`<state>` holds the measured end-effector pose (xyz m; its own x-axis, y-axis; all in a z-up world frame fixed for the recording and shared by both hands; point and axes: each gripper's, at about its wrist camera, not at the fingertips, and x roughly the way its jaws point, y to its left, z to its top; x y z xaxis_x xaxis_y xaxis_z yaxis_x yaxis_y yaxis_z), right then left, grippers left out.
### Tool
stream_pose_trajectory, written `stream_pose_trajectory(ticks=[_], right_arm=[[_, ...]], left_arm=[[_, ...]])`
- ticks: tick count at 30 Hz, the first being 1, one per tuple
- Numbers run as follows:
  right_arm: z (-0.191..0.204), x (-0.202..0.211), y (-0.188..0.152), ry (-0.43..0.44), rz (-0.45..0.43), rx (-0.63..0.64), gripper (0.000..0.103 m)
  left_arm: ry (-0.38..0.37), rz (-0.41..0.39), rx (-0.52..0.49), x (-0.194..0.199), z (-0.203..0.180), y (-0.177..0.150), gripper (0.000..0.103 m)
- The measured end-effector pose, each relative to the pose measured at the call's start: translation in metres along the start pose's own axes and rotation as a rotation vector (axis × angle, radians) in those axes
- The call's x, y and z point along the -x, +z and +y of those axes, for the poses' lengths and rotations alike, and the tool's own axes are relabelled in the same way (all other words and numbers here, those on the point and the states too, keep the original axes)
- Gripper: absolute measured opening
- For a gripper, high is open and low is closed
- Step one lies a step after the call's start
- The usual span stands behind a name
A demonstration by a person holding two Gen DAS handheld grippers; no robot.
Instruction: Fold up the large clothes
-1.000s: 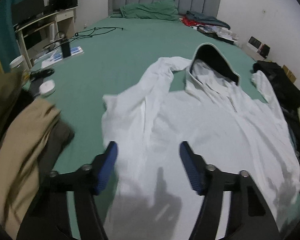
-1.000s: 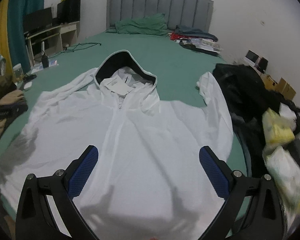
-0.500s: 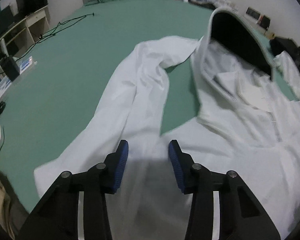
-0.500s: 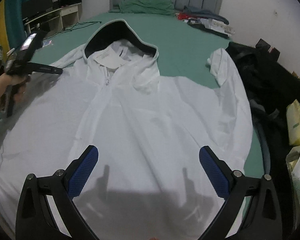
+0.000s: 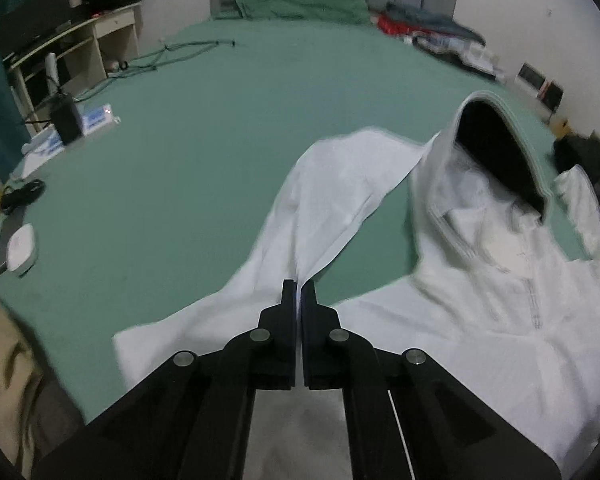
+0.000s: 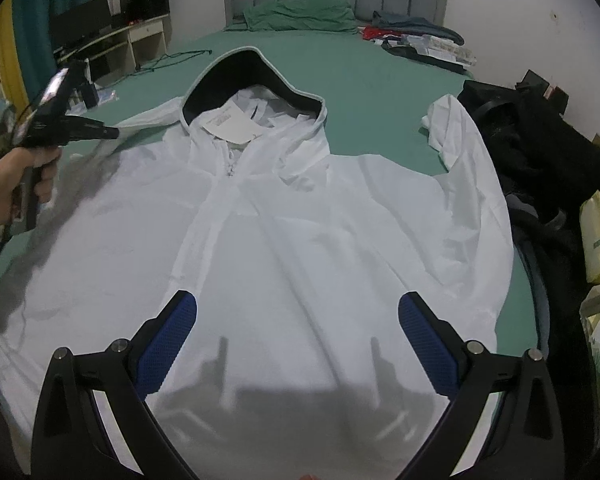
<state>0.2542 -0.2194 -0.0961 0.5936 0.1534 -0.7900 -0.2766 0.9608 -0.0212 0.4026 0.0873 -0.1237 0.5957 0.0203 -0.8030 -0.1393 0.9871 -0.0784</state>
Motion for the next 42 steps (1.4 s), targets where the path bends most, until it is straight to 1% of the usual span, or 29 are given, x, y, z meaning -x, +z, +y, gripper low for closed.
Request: stream_pose_trajectory(ticks=[2, 4, 5, 8, 11, 13, 14, 17, 18, 19, 20, 21, 22, 26, 29, 34, 35, 36, 40, 41, 42], right_arm=[[-0.004, 0.003, 0.001, 0.02, 0.002, -0.027, 0.1], [-0.009, 0.008, 0.001, 0.051, 0.0, -0.067, 0.1], [-0.011, 0.01, 0.001, 0.059, -0.004, -0.082, 0.1], [-0.018, 0.022, 0.002, 0.076, -0.027, -0.115, 0.1], [-0.027, 0.03, -0.003, 0.057, -0.038, -0.132, 0.1], [-0.036, 0.035, -0.008, 0.053, -0.04, -0.156, 0.1], [-0.041, 0.036, -0.01, 0.055, -0.039, -0.172, 0.1], [-0.054, 0.044, -0.014, 0.064, -0.041, -0.205, 0.1], [-0.056, 0.046, -0.014, 0.064, -0.043, -0.208, 0.1], [-0.057, 0.048, -0.014, 0.063, -0.049, -0.205, 0.1], [-0.058, 0.05, -0.015, 0.061, -0.055, -0.201, 0.1], [-0.059, 0.051, -0.015, 0.054, -0.058, -0.195, 0.1], [-0.06, 0.051, -0.016, 0.048, -0.055, -0.19, 0.1], [-0.065, 0.049, -0.018, 0.047, -0.047, -0.199, 0.1], [-0.068, 0.045, -0.016, 0.045, -0.047, -0.207, 0.1], [-0.073, 0.034, -0.016, 0.021, -0.026, -0.216, 0.1], [-0.074, 0.03, -0.016, 0.013, -0.014, -0.216, 0.1], [-0.075, 0.028, -0.017, 0.012, -0.009, -0.217, 0.1], [-0.077, 0.015, -0.016, 0.007, 0.023, -0.222, 0.1], [-0.076, 0.014, -0.015, 0.009, 0.026, -0.22, 0.1], [-0.075, 0.013, -0.014, 0.01, 0.027, -0.218, 0.1]], left_arm=[[-0.043, -0.019, 0.01, 0.025, -0.007, -0.002, 0.002], [-0.082, -0.044, -0.002, 0.054, -0.023, -0.008, 0.002], [-0.114, -0.057, -0.013, 0.07, -0.033, -0.013, 0.002], [-0.169, -0.064, -0.074, 0.096, -0.072, -0.021, 0.002], [-0.215, -0.047, -0.134, 0.114, -0.108, -0.042, 0.002], [-0.23, -0.018, -0.146, 0.12, -0.121, -0.057, 0.002], [-0.235, 0.012, -0.143, 0.12, -0.125, -0.066, 0.002], [-0.226, 0.146, -0.127, 0.108, -0.126, -0.093, 0.003], [-0.215, 0.176, -0.127, 0.104, -0.125, -0.099, 0.007], [-0.207, 0.196, -0.125, 0.101, -0.123, -0.102, 0.019], [-0.194, 0.211, -0.116, 0.099, -0.117, -0.103, 0.028], [-0.189, 0.211, -0.107, 0.099, -0.114, -0.101, 0.042], [-0.187, 0.205, -0.099, 0.1, -0.109, -0.099, 0.044], [-0.155, 0.151, -0.069, 0.096, -0.108, -0.074, 0.045], [-0.091, 0.116, -0.046, 0.074, -0.114, -0.055, 0.046], [-0.044, 0.113, -0.029, 0.022, -0.119, -0.036, 0.046], [-0.021, 0.119, -0.023, 0.007, -0.119, -0.033, 0.046], [-0.013, 0.126, -0.016, -0.002, -0.119, -0.03, 0.046], [-0.021, 0.144, 0.017, -0.03, -0.112, -0.025, 0.045], [-0.035, 0.137, 0.045, -0.033, -0.106, -0.026, 0.042], [-0.038, 0.132, 0.054, -0.035, -0.103, -0.027, 0.023]])
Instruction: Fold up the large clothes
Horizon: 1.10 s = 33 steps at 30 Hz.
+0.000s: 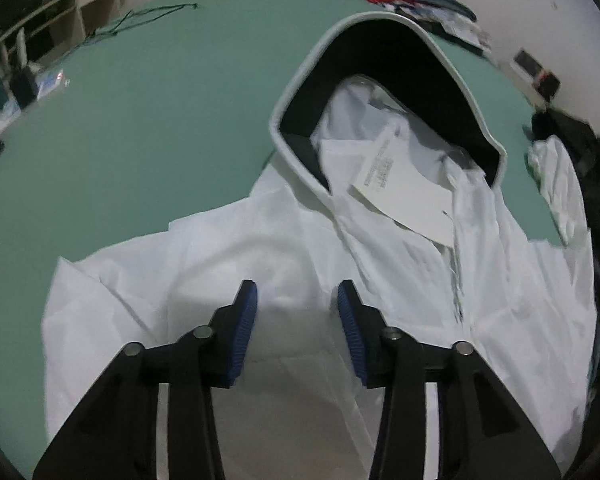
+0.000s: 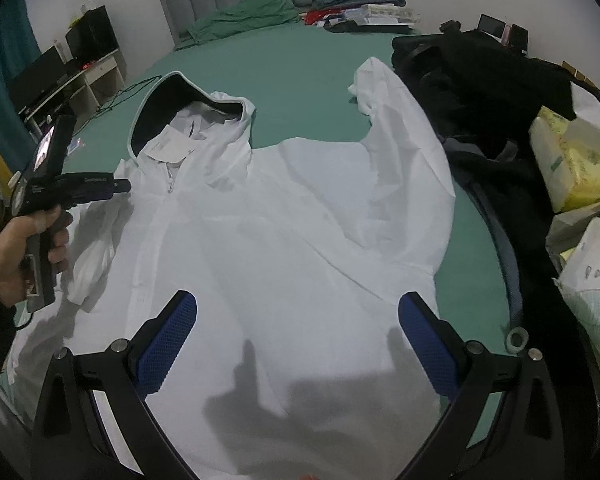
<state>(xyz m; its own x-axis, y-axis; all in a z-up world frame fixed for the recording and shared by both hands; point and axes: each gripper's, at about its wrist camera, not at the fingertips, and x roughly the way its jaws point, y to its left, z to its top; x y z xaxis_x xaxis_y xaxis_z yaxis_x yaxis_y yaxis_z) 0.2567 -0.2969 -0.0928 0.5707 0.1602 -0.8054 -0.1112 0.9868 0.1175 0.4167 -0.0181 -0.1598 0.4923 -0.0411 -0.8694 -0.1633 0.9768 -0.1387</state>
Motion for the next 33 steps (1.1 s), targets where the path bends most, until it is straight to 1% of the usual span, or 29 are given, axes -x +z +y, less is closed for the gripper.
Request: stream_pose_trajectory(ticks=[1, 2, 4, 8, 9, 11, 13, 14, 16, 17, 18, 20, 22, 24, 25, 26, 27, 28, 31, 33], right_arm=[[0.001, -0.001, 0.0, 0.002, 0.0, 0.005, 0.1], [0.003, -0.001, 0.001, 0.005, -0.001, 0.013, 0.1], [0.006, -0.004, 0.0, 0.001, 0.003, 0.023, 0.1], [0.002, -0.003, -0.003, -0.003, 0.007, 0.01, 0.1], [0.001, -0.002, -0.003, -0.006, 0.003, 0.007, 0.1], [-0.003, 0.002, -0.003, -0.01, -0.008, -0.004, 0.1], [-0.008, 0.006, -0.003, -0.012, -0.02, -0.018, 0.1], [-0.011, 0.009, -0.003, -0.016, -0.024, -0.026, 0.1], [-0.02, 0.013, -0.003, -0.021, -0.033, -0.049, 0.1], [-0.023, 0.015, -0.003, -0.022, -0.037, -0.059, 0.1], [-0.027, 0.017, -0.003, -0.025, -0.042, -0.072, 0.1], [-0.034, 0.021, -0.003, -0.029, -0.049, -0.094, 0.1], [-0.041, 0.026, -0.002, -0.03, -0.057, -0.114, 0.1], [-0.045, 0.03, -0.001, -0.035, -0.067, -0.128, 0.1], [-0.048, 0.031, -0.001, -0.038, -0.07, -0.135, 0.1], [-0.051, 0.033, -0.001, -0.04, -0.073, -0.145, 0.1], [-0.053, 0.034, -0.001, -0.04, -0.074, -0.155, 0.1], [-0.054, 0.035, -0.001, -0.04, -0.075, -0.159, 0.1], [-0.054, 0.035, -0.002, -0.042, -0.072, -0.158, 0.1], [-0.05, 0.032, -0.002, -0.039, -0.065, -0.15, 0.1]], left_arm=[[0.003, -0.003, 0.001, -0.001, 0.003, -0.001, 0.006], [0.001, -0.009, 0.006, -0.001, 0.006, -0.002, 0.005], [-0.018, -0.056, 0.021, 0.008, 0.013, -0.004, 0.003], [-0.025, -0.153, -0.017, 0.04, 0.006, -0.004, 0.003], [-0.051, -0.182, -0.026, 0.054, -0.001, -0.002, 0.003], [-0.092, -0.215, -0.053, 0.07, -0.015, 0.001, 0.003], [-0.137, -0.244, -0.105, 0.089, -0.04, 0.003, 0.003], [-0.173, -0.251, -0.134, 0.097, -0.056, 0.003, 0.003], [-0.235, -0.253, -0.199, 0.108, -0.091, -0.001, 0.003], [-0.253, -0.249, -0.221, 0.11, -0.103, -0.003, 0.003], [-0.282, -0.245, -0.259, 0.113, -0.123, -0.008, 0.003], [-0.31, -0.235, -0.296, 0.115, -0.147, -0.017, 0.003], [-0.353, -0.208, -0.335, 0.114, -0.171, -0.033, 0.003], [-0.389, -0.157, -0.387, 0.108, -0.194, -0.052, 0.003], [-0.397, -0.135, -0.401, 0.106, -0.198, -0.057, 0.007], [-0.404, -0.093, -0.421, 0.101, -0.204, -0.065, 0.012], [-0.414, -0.04, -0.441, 0.094, -0.207, -0.076, 0.031], [-0.411, -0.017, -0.448, 0.092, -0.205, -0.083, 0.046], [-0.39, 0.008, -0.455, 0.092, -0.189, -0.092, 0.048], [-0.355, 0.014, -0.418, 0.096, -0.157, -0.089, 0.048]])
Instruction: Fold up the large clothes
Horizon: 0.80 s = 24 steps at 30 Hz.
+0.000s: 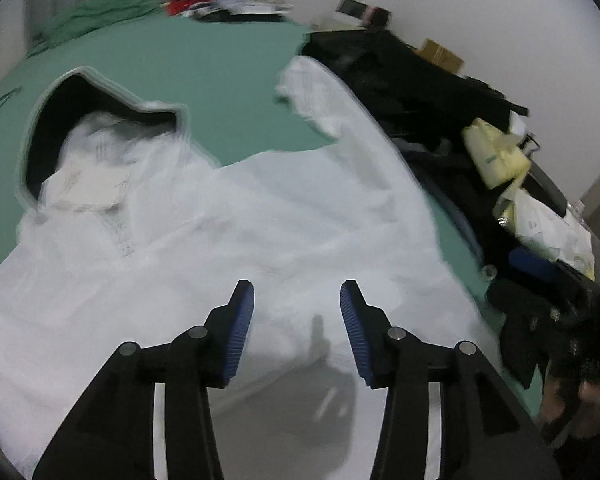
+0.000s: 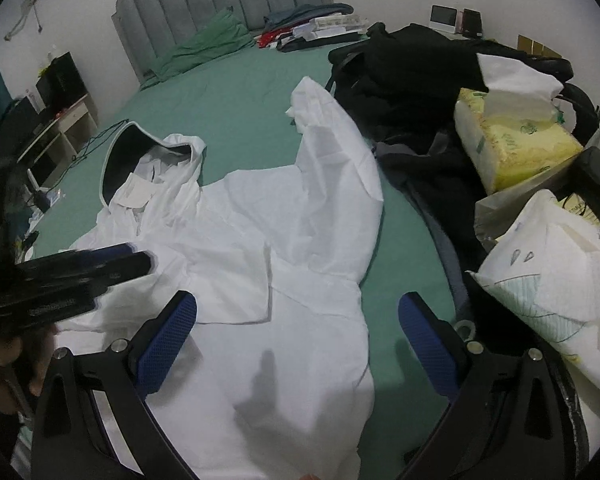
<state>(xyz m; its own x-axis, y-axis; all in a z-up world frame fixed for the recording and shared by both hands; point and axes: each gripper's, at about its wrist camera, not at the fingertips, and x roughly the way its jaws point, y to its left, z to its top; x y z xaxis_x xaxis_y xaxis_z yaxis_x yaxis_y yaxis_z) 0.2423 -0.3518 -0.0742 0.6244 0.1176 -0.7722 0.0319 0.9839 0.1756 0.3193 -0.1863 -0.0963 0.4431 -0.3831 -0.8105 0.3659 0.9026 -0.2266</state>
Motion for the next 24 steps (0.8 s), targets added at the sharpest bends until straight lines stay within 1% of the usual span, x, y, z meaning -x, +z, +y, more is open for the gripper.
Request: stream_pose_trajectory(ticks=[1, 2, 4, 5, 7, 8, 9, 12, 14, 15, 17, 18, 19, 20, 21, 23, 24], right_arm=[[0.0, -0.002, 0.0, -0.002, 0.003, 0.004, 0.1], [0.002, -0.005, 0.0, -0.005, 0.009, 0.011, 0.1], [0.004, -0.011, -0.001, -0.011, 0.024, 0.019, 0.1], [0.005, -0.015, -0.001, -0.015, 0.032, 0.026, 0.1], [0.009, -0.023, -0.001, -0.033, 0.044, 0.042, 0.1], [0.01, -0.026, -0.001, -0.038, 0.049, 0.048, 0.1], [0.012, -0.031, 0.0, -0.046, 0.054, 0.058, 0.1], [0.017, -0.046, 0.003, -0.059, 0.069, 0.078, 0.1], [0.021, -0.054, 0.005, -0.041, 0.075, 0.076, 0.1], [0.024, -0.056, 0.005, -0.036, 0.073, 0.079, 0.1], [0.033, -0.06, 0.005, -0.049, 0.061, 0.111, 0.1], [0.038, -0.062, 0.004, -0.053, 0.056, 0.129, 0.1], [0.043, -0.063, 0.004, -0.049, 0.046, 0.147, 0.1], [0.048, -0.065, 0.003, -0.044, 0.034, 0.169, 0.098], [0.052, -0.068, 0.001, -0.048, 0.031, 0.184, 0.096], [0.053, -0.077, -0.003, -0.044, 0.06, 0.187, 0.083], [0.053, -0.08, -0.004, -0.034, 0.073, 0.179, 0.081]], left_arm=[[0.024, -0.001, 0.027, 0.009, 0.019, -0.004, 0.048], [0.042, 0.0, 0.039, 0.013, 0.029, -0.004, 0.048], [0.121, -0.006, 0.085, 0.032, 0.07, -0.013, 0.048], [0.163, -0.012, 0.107, 0.042, 0.091, -0.019, 0.048], [0.272, -0.028, 0.162, 0.06, 0.14, -0.031, 0.048], [0.308, -0.03, 0.177, 0.064, 0.153, -0.034, 0.048], [0.372, -0.032, 0.201, 0.071, 0.176, -0.04, 0.048], [0.479, -0.027, 0.242, 0.076, 0.223, -0.054, 0.048], [0.516, 0.012, 0.264, 0.07, 0.246, -0.06, 0.048], [0.517, 0.04, 0.287, 0.063, 0.258, -0.065, 0.048], [0.473, 0.099, 0.316, 0.047, 0.271, -0.072, 0.048], [0.478, 0.043, 0.295, 0.047, 0.271, -0.075, 0.051], [0.499, 0.036, 0.28, 0.046, 0.272, -0.077, 0.059], [0.527, 0.013, 0.279, 0.046, 0.275, -0.078, 0.063], [0.538, -0.002, 0.294, 0.045, 0.279, -0.078, 0.064], [0.571, -0.03, 0.31, 0.047, 0.288, -0.079, 0.065], [0.602, -0.034, 0.308, 0.048, 0.294, -0.079, 0.065]])
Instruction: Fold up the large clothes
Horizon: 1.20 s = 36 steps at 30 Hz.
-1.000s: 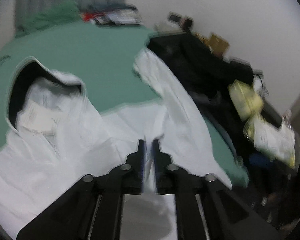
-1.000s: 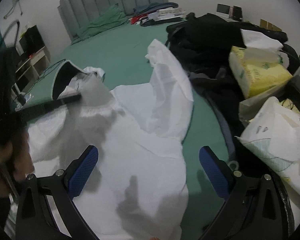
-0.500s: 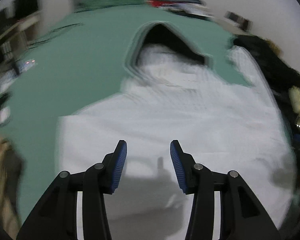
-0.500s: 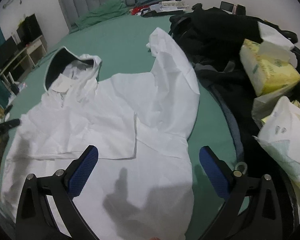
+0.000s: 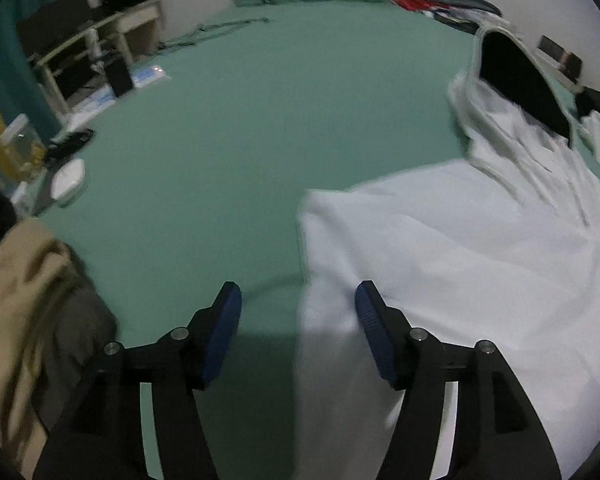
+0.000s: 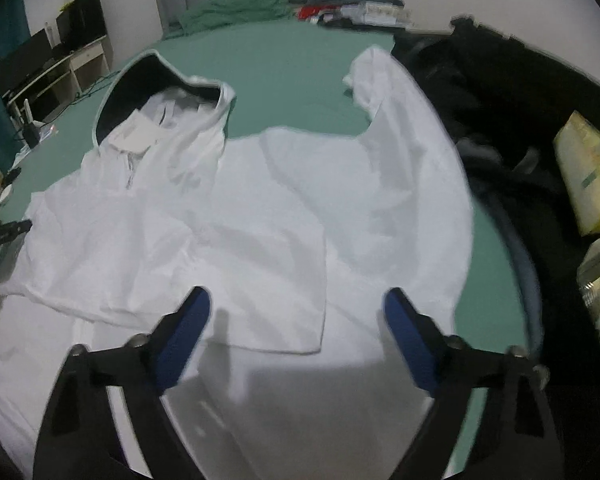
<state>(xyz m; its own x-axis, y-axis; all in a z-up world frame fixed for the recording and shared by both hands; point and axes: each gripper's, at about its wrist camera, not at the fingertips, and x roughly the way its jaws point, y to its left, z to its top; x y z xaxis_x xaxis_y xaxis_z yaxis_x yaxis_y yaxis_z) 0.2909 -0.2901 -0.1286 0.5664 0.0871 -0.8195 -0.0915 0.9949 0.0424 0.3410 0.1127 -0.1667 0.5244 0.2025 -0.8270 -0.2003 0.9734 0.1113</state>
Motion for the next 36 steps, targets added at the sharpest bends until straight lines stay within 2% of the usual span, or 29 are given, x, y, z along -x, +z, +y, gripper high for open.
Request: stream_pose_trajectory(ticks=[2, 4, 5, 9, 13, 15, 17, 21, 25, 26, 27, 28, 32, 36], right_arm=[[-0.001, 0.0, 0.002, -0.006, 0.001, 0.008, 0.079], [-0.004, 0.005, 0.008, -0.036, -0.023, 0.022, 0.079], [-0.008, 0.008, 0.013, -0.047, -0.036, 0.021, 0.079], [-0.035, 0.016, 0.046, -0.084, -0.072, 0.003, 0.079], [-0.062, 0.017, 0.084, -0.171, -0.103, 0.038, 0.077], [-0.076, 0.003, 0.105, -0.201, -0.09, 0.066, 0.064], [-0.087, -0.016, 0.12, -0.193, -0.063, 0.081, 0.049], [-0.106, -0.063, 0.145, -0.19, -0.005, 0.066, 0.045], [-0.12, -0.095, 0.158, -0.171, 0.04, 0.042, 0.045], [-0.121, -0.101, 0.159, -0.155, 0.052, 0.039, 0.039], [-0.122, -0.107, 0.158, -0.126, 0.066, 0.038, 0.028], [-0.123, -0.108, 0.157, -0.114, 0.076, 0.038, 0.0], [-0.119, -0.085, 0.153, -0.112, 0.009, 0.035, 0.0], [-0.106, -0.038, 0.153, -0.115, -0.053, 0.031, 0.0]], left_arm=[[0.028, 0.005, 0.007, 0.001, 0.009, 0.003, 0.062], [-0.034, 0.002, 0.031, 0.013, 0.022, 0.004, 0.062], [-0.075, -0.014, 0.032, 0.026, 0.028, 0.005, 0.062], [-0.084, -0.089, 0.002, 0.06, 0.035, 0.004, 0.062], [-0.11, -0.172, -0.008, 0.073, 0.025, 0.003, 0.062], [-0.115, -0.169, -0.019, 0.069, 0.018, 0.003, 0.062], [-0.146, -0.153, -0.036, 0.066, 0.014, 0.003, 0.062], [-0.131, -0.193, -0.026, 0.06, 0.013, 0.001, 0.062], [-0.126, -0.163, -0.004, 0.05, 0.016, 0.0, 0.062], [-0.127, -0.16, 0.0, 0.049, 0.017, -0.001, 0.062], [-0.129, -0.161, 0.002, 0.049, 0.017, -0.001, 0.062], [-0.129, -0.16, 0.003, 0.05, 0.017, 0.0, 0.062], [-0.145, -0.176, 0.001, 0.059, 0.016, 0.0, 0.062], [-0.158, -0.185, 0.004, 0.067, 0.018, 0.001, 0.062]])
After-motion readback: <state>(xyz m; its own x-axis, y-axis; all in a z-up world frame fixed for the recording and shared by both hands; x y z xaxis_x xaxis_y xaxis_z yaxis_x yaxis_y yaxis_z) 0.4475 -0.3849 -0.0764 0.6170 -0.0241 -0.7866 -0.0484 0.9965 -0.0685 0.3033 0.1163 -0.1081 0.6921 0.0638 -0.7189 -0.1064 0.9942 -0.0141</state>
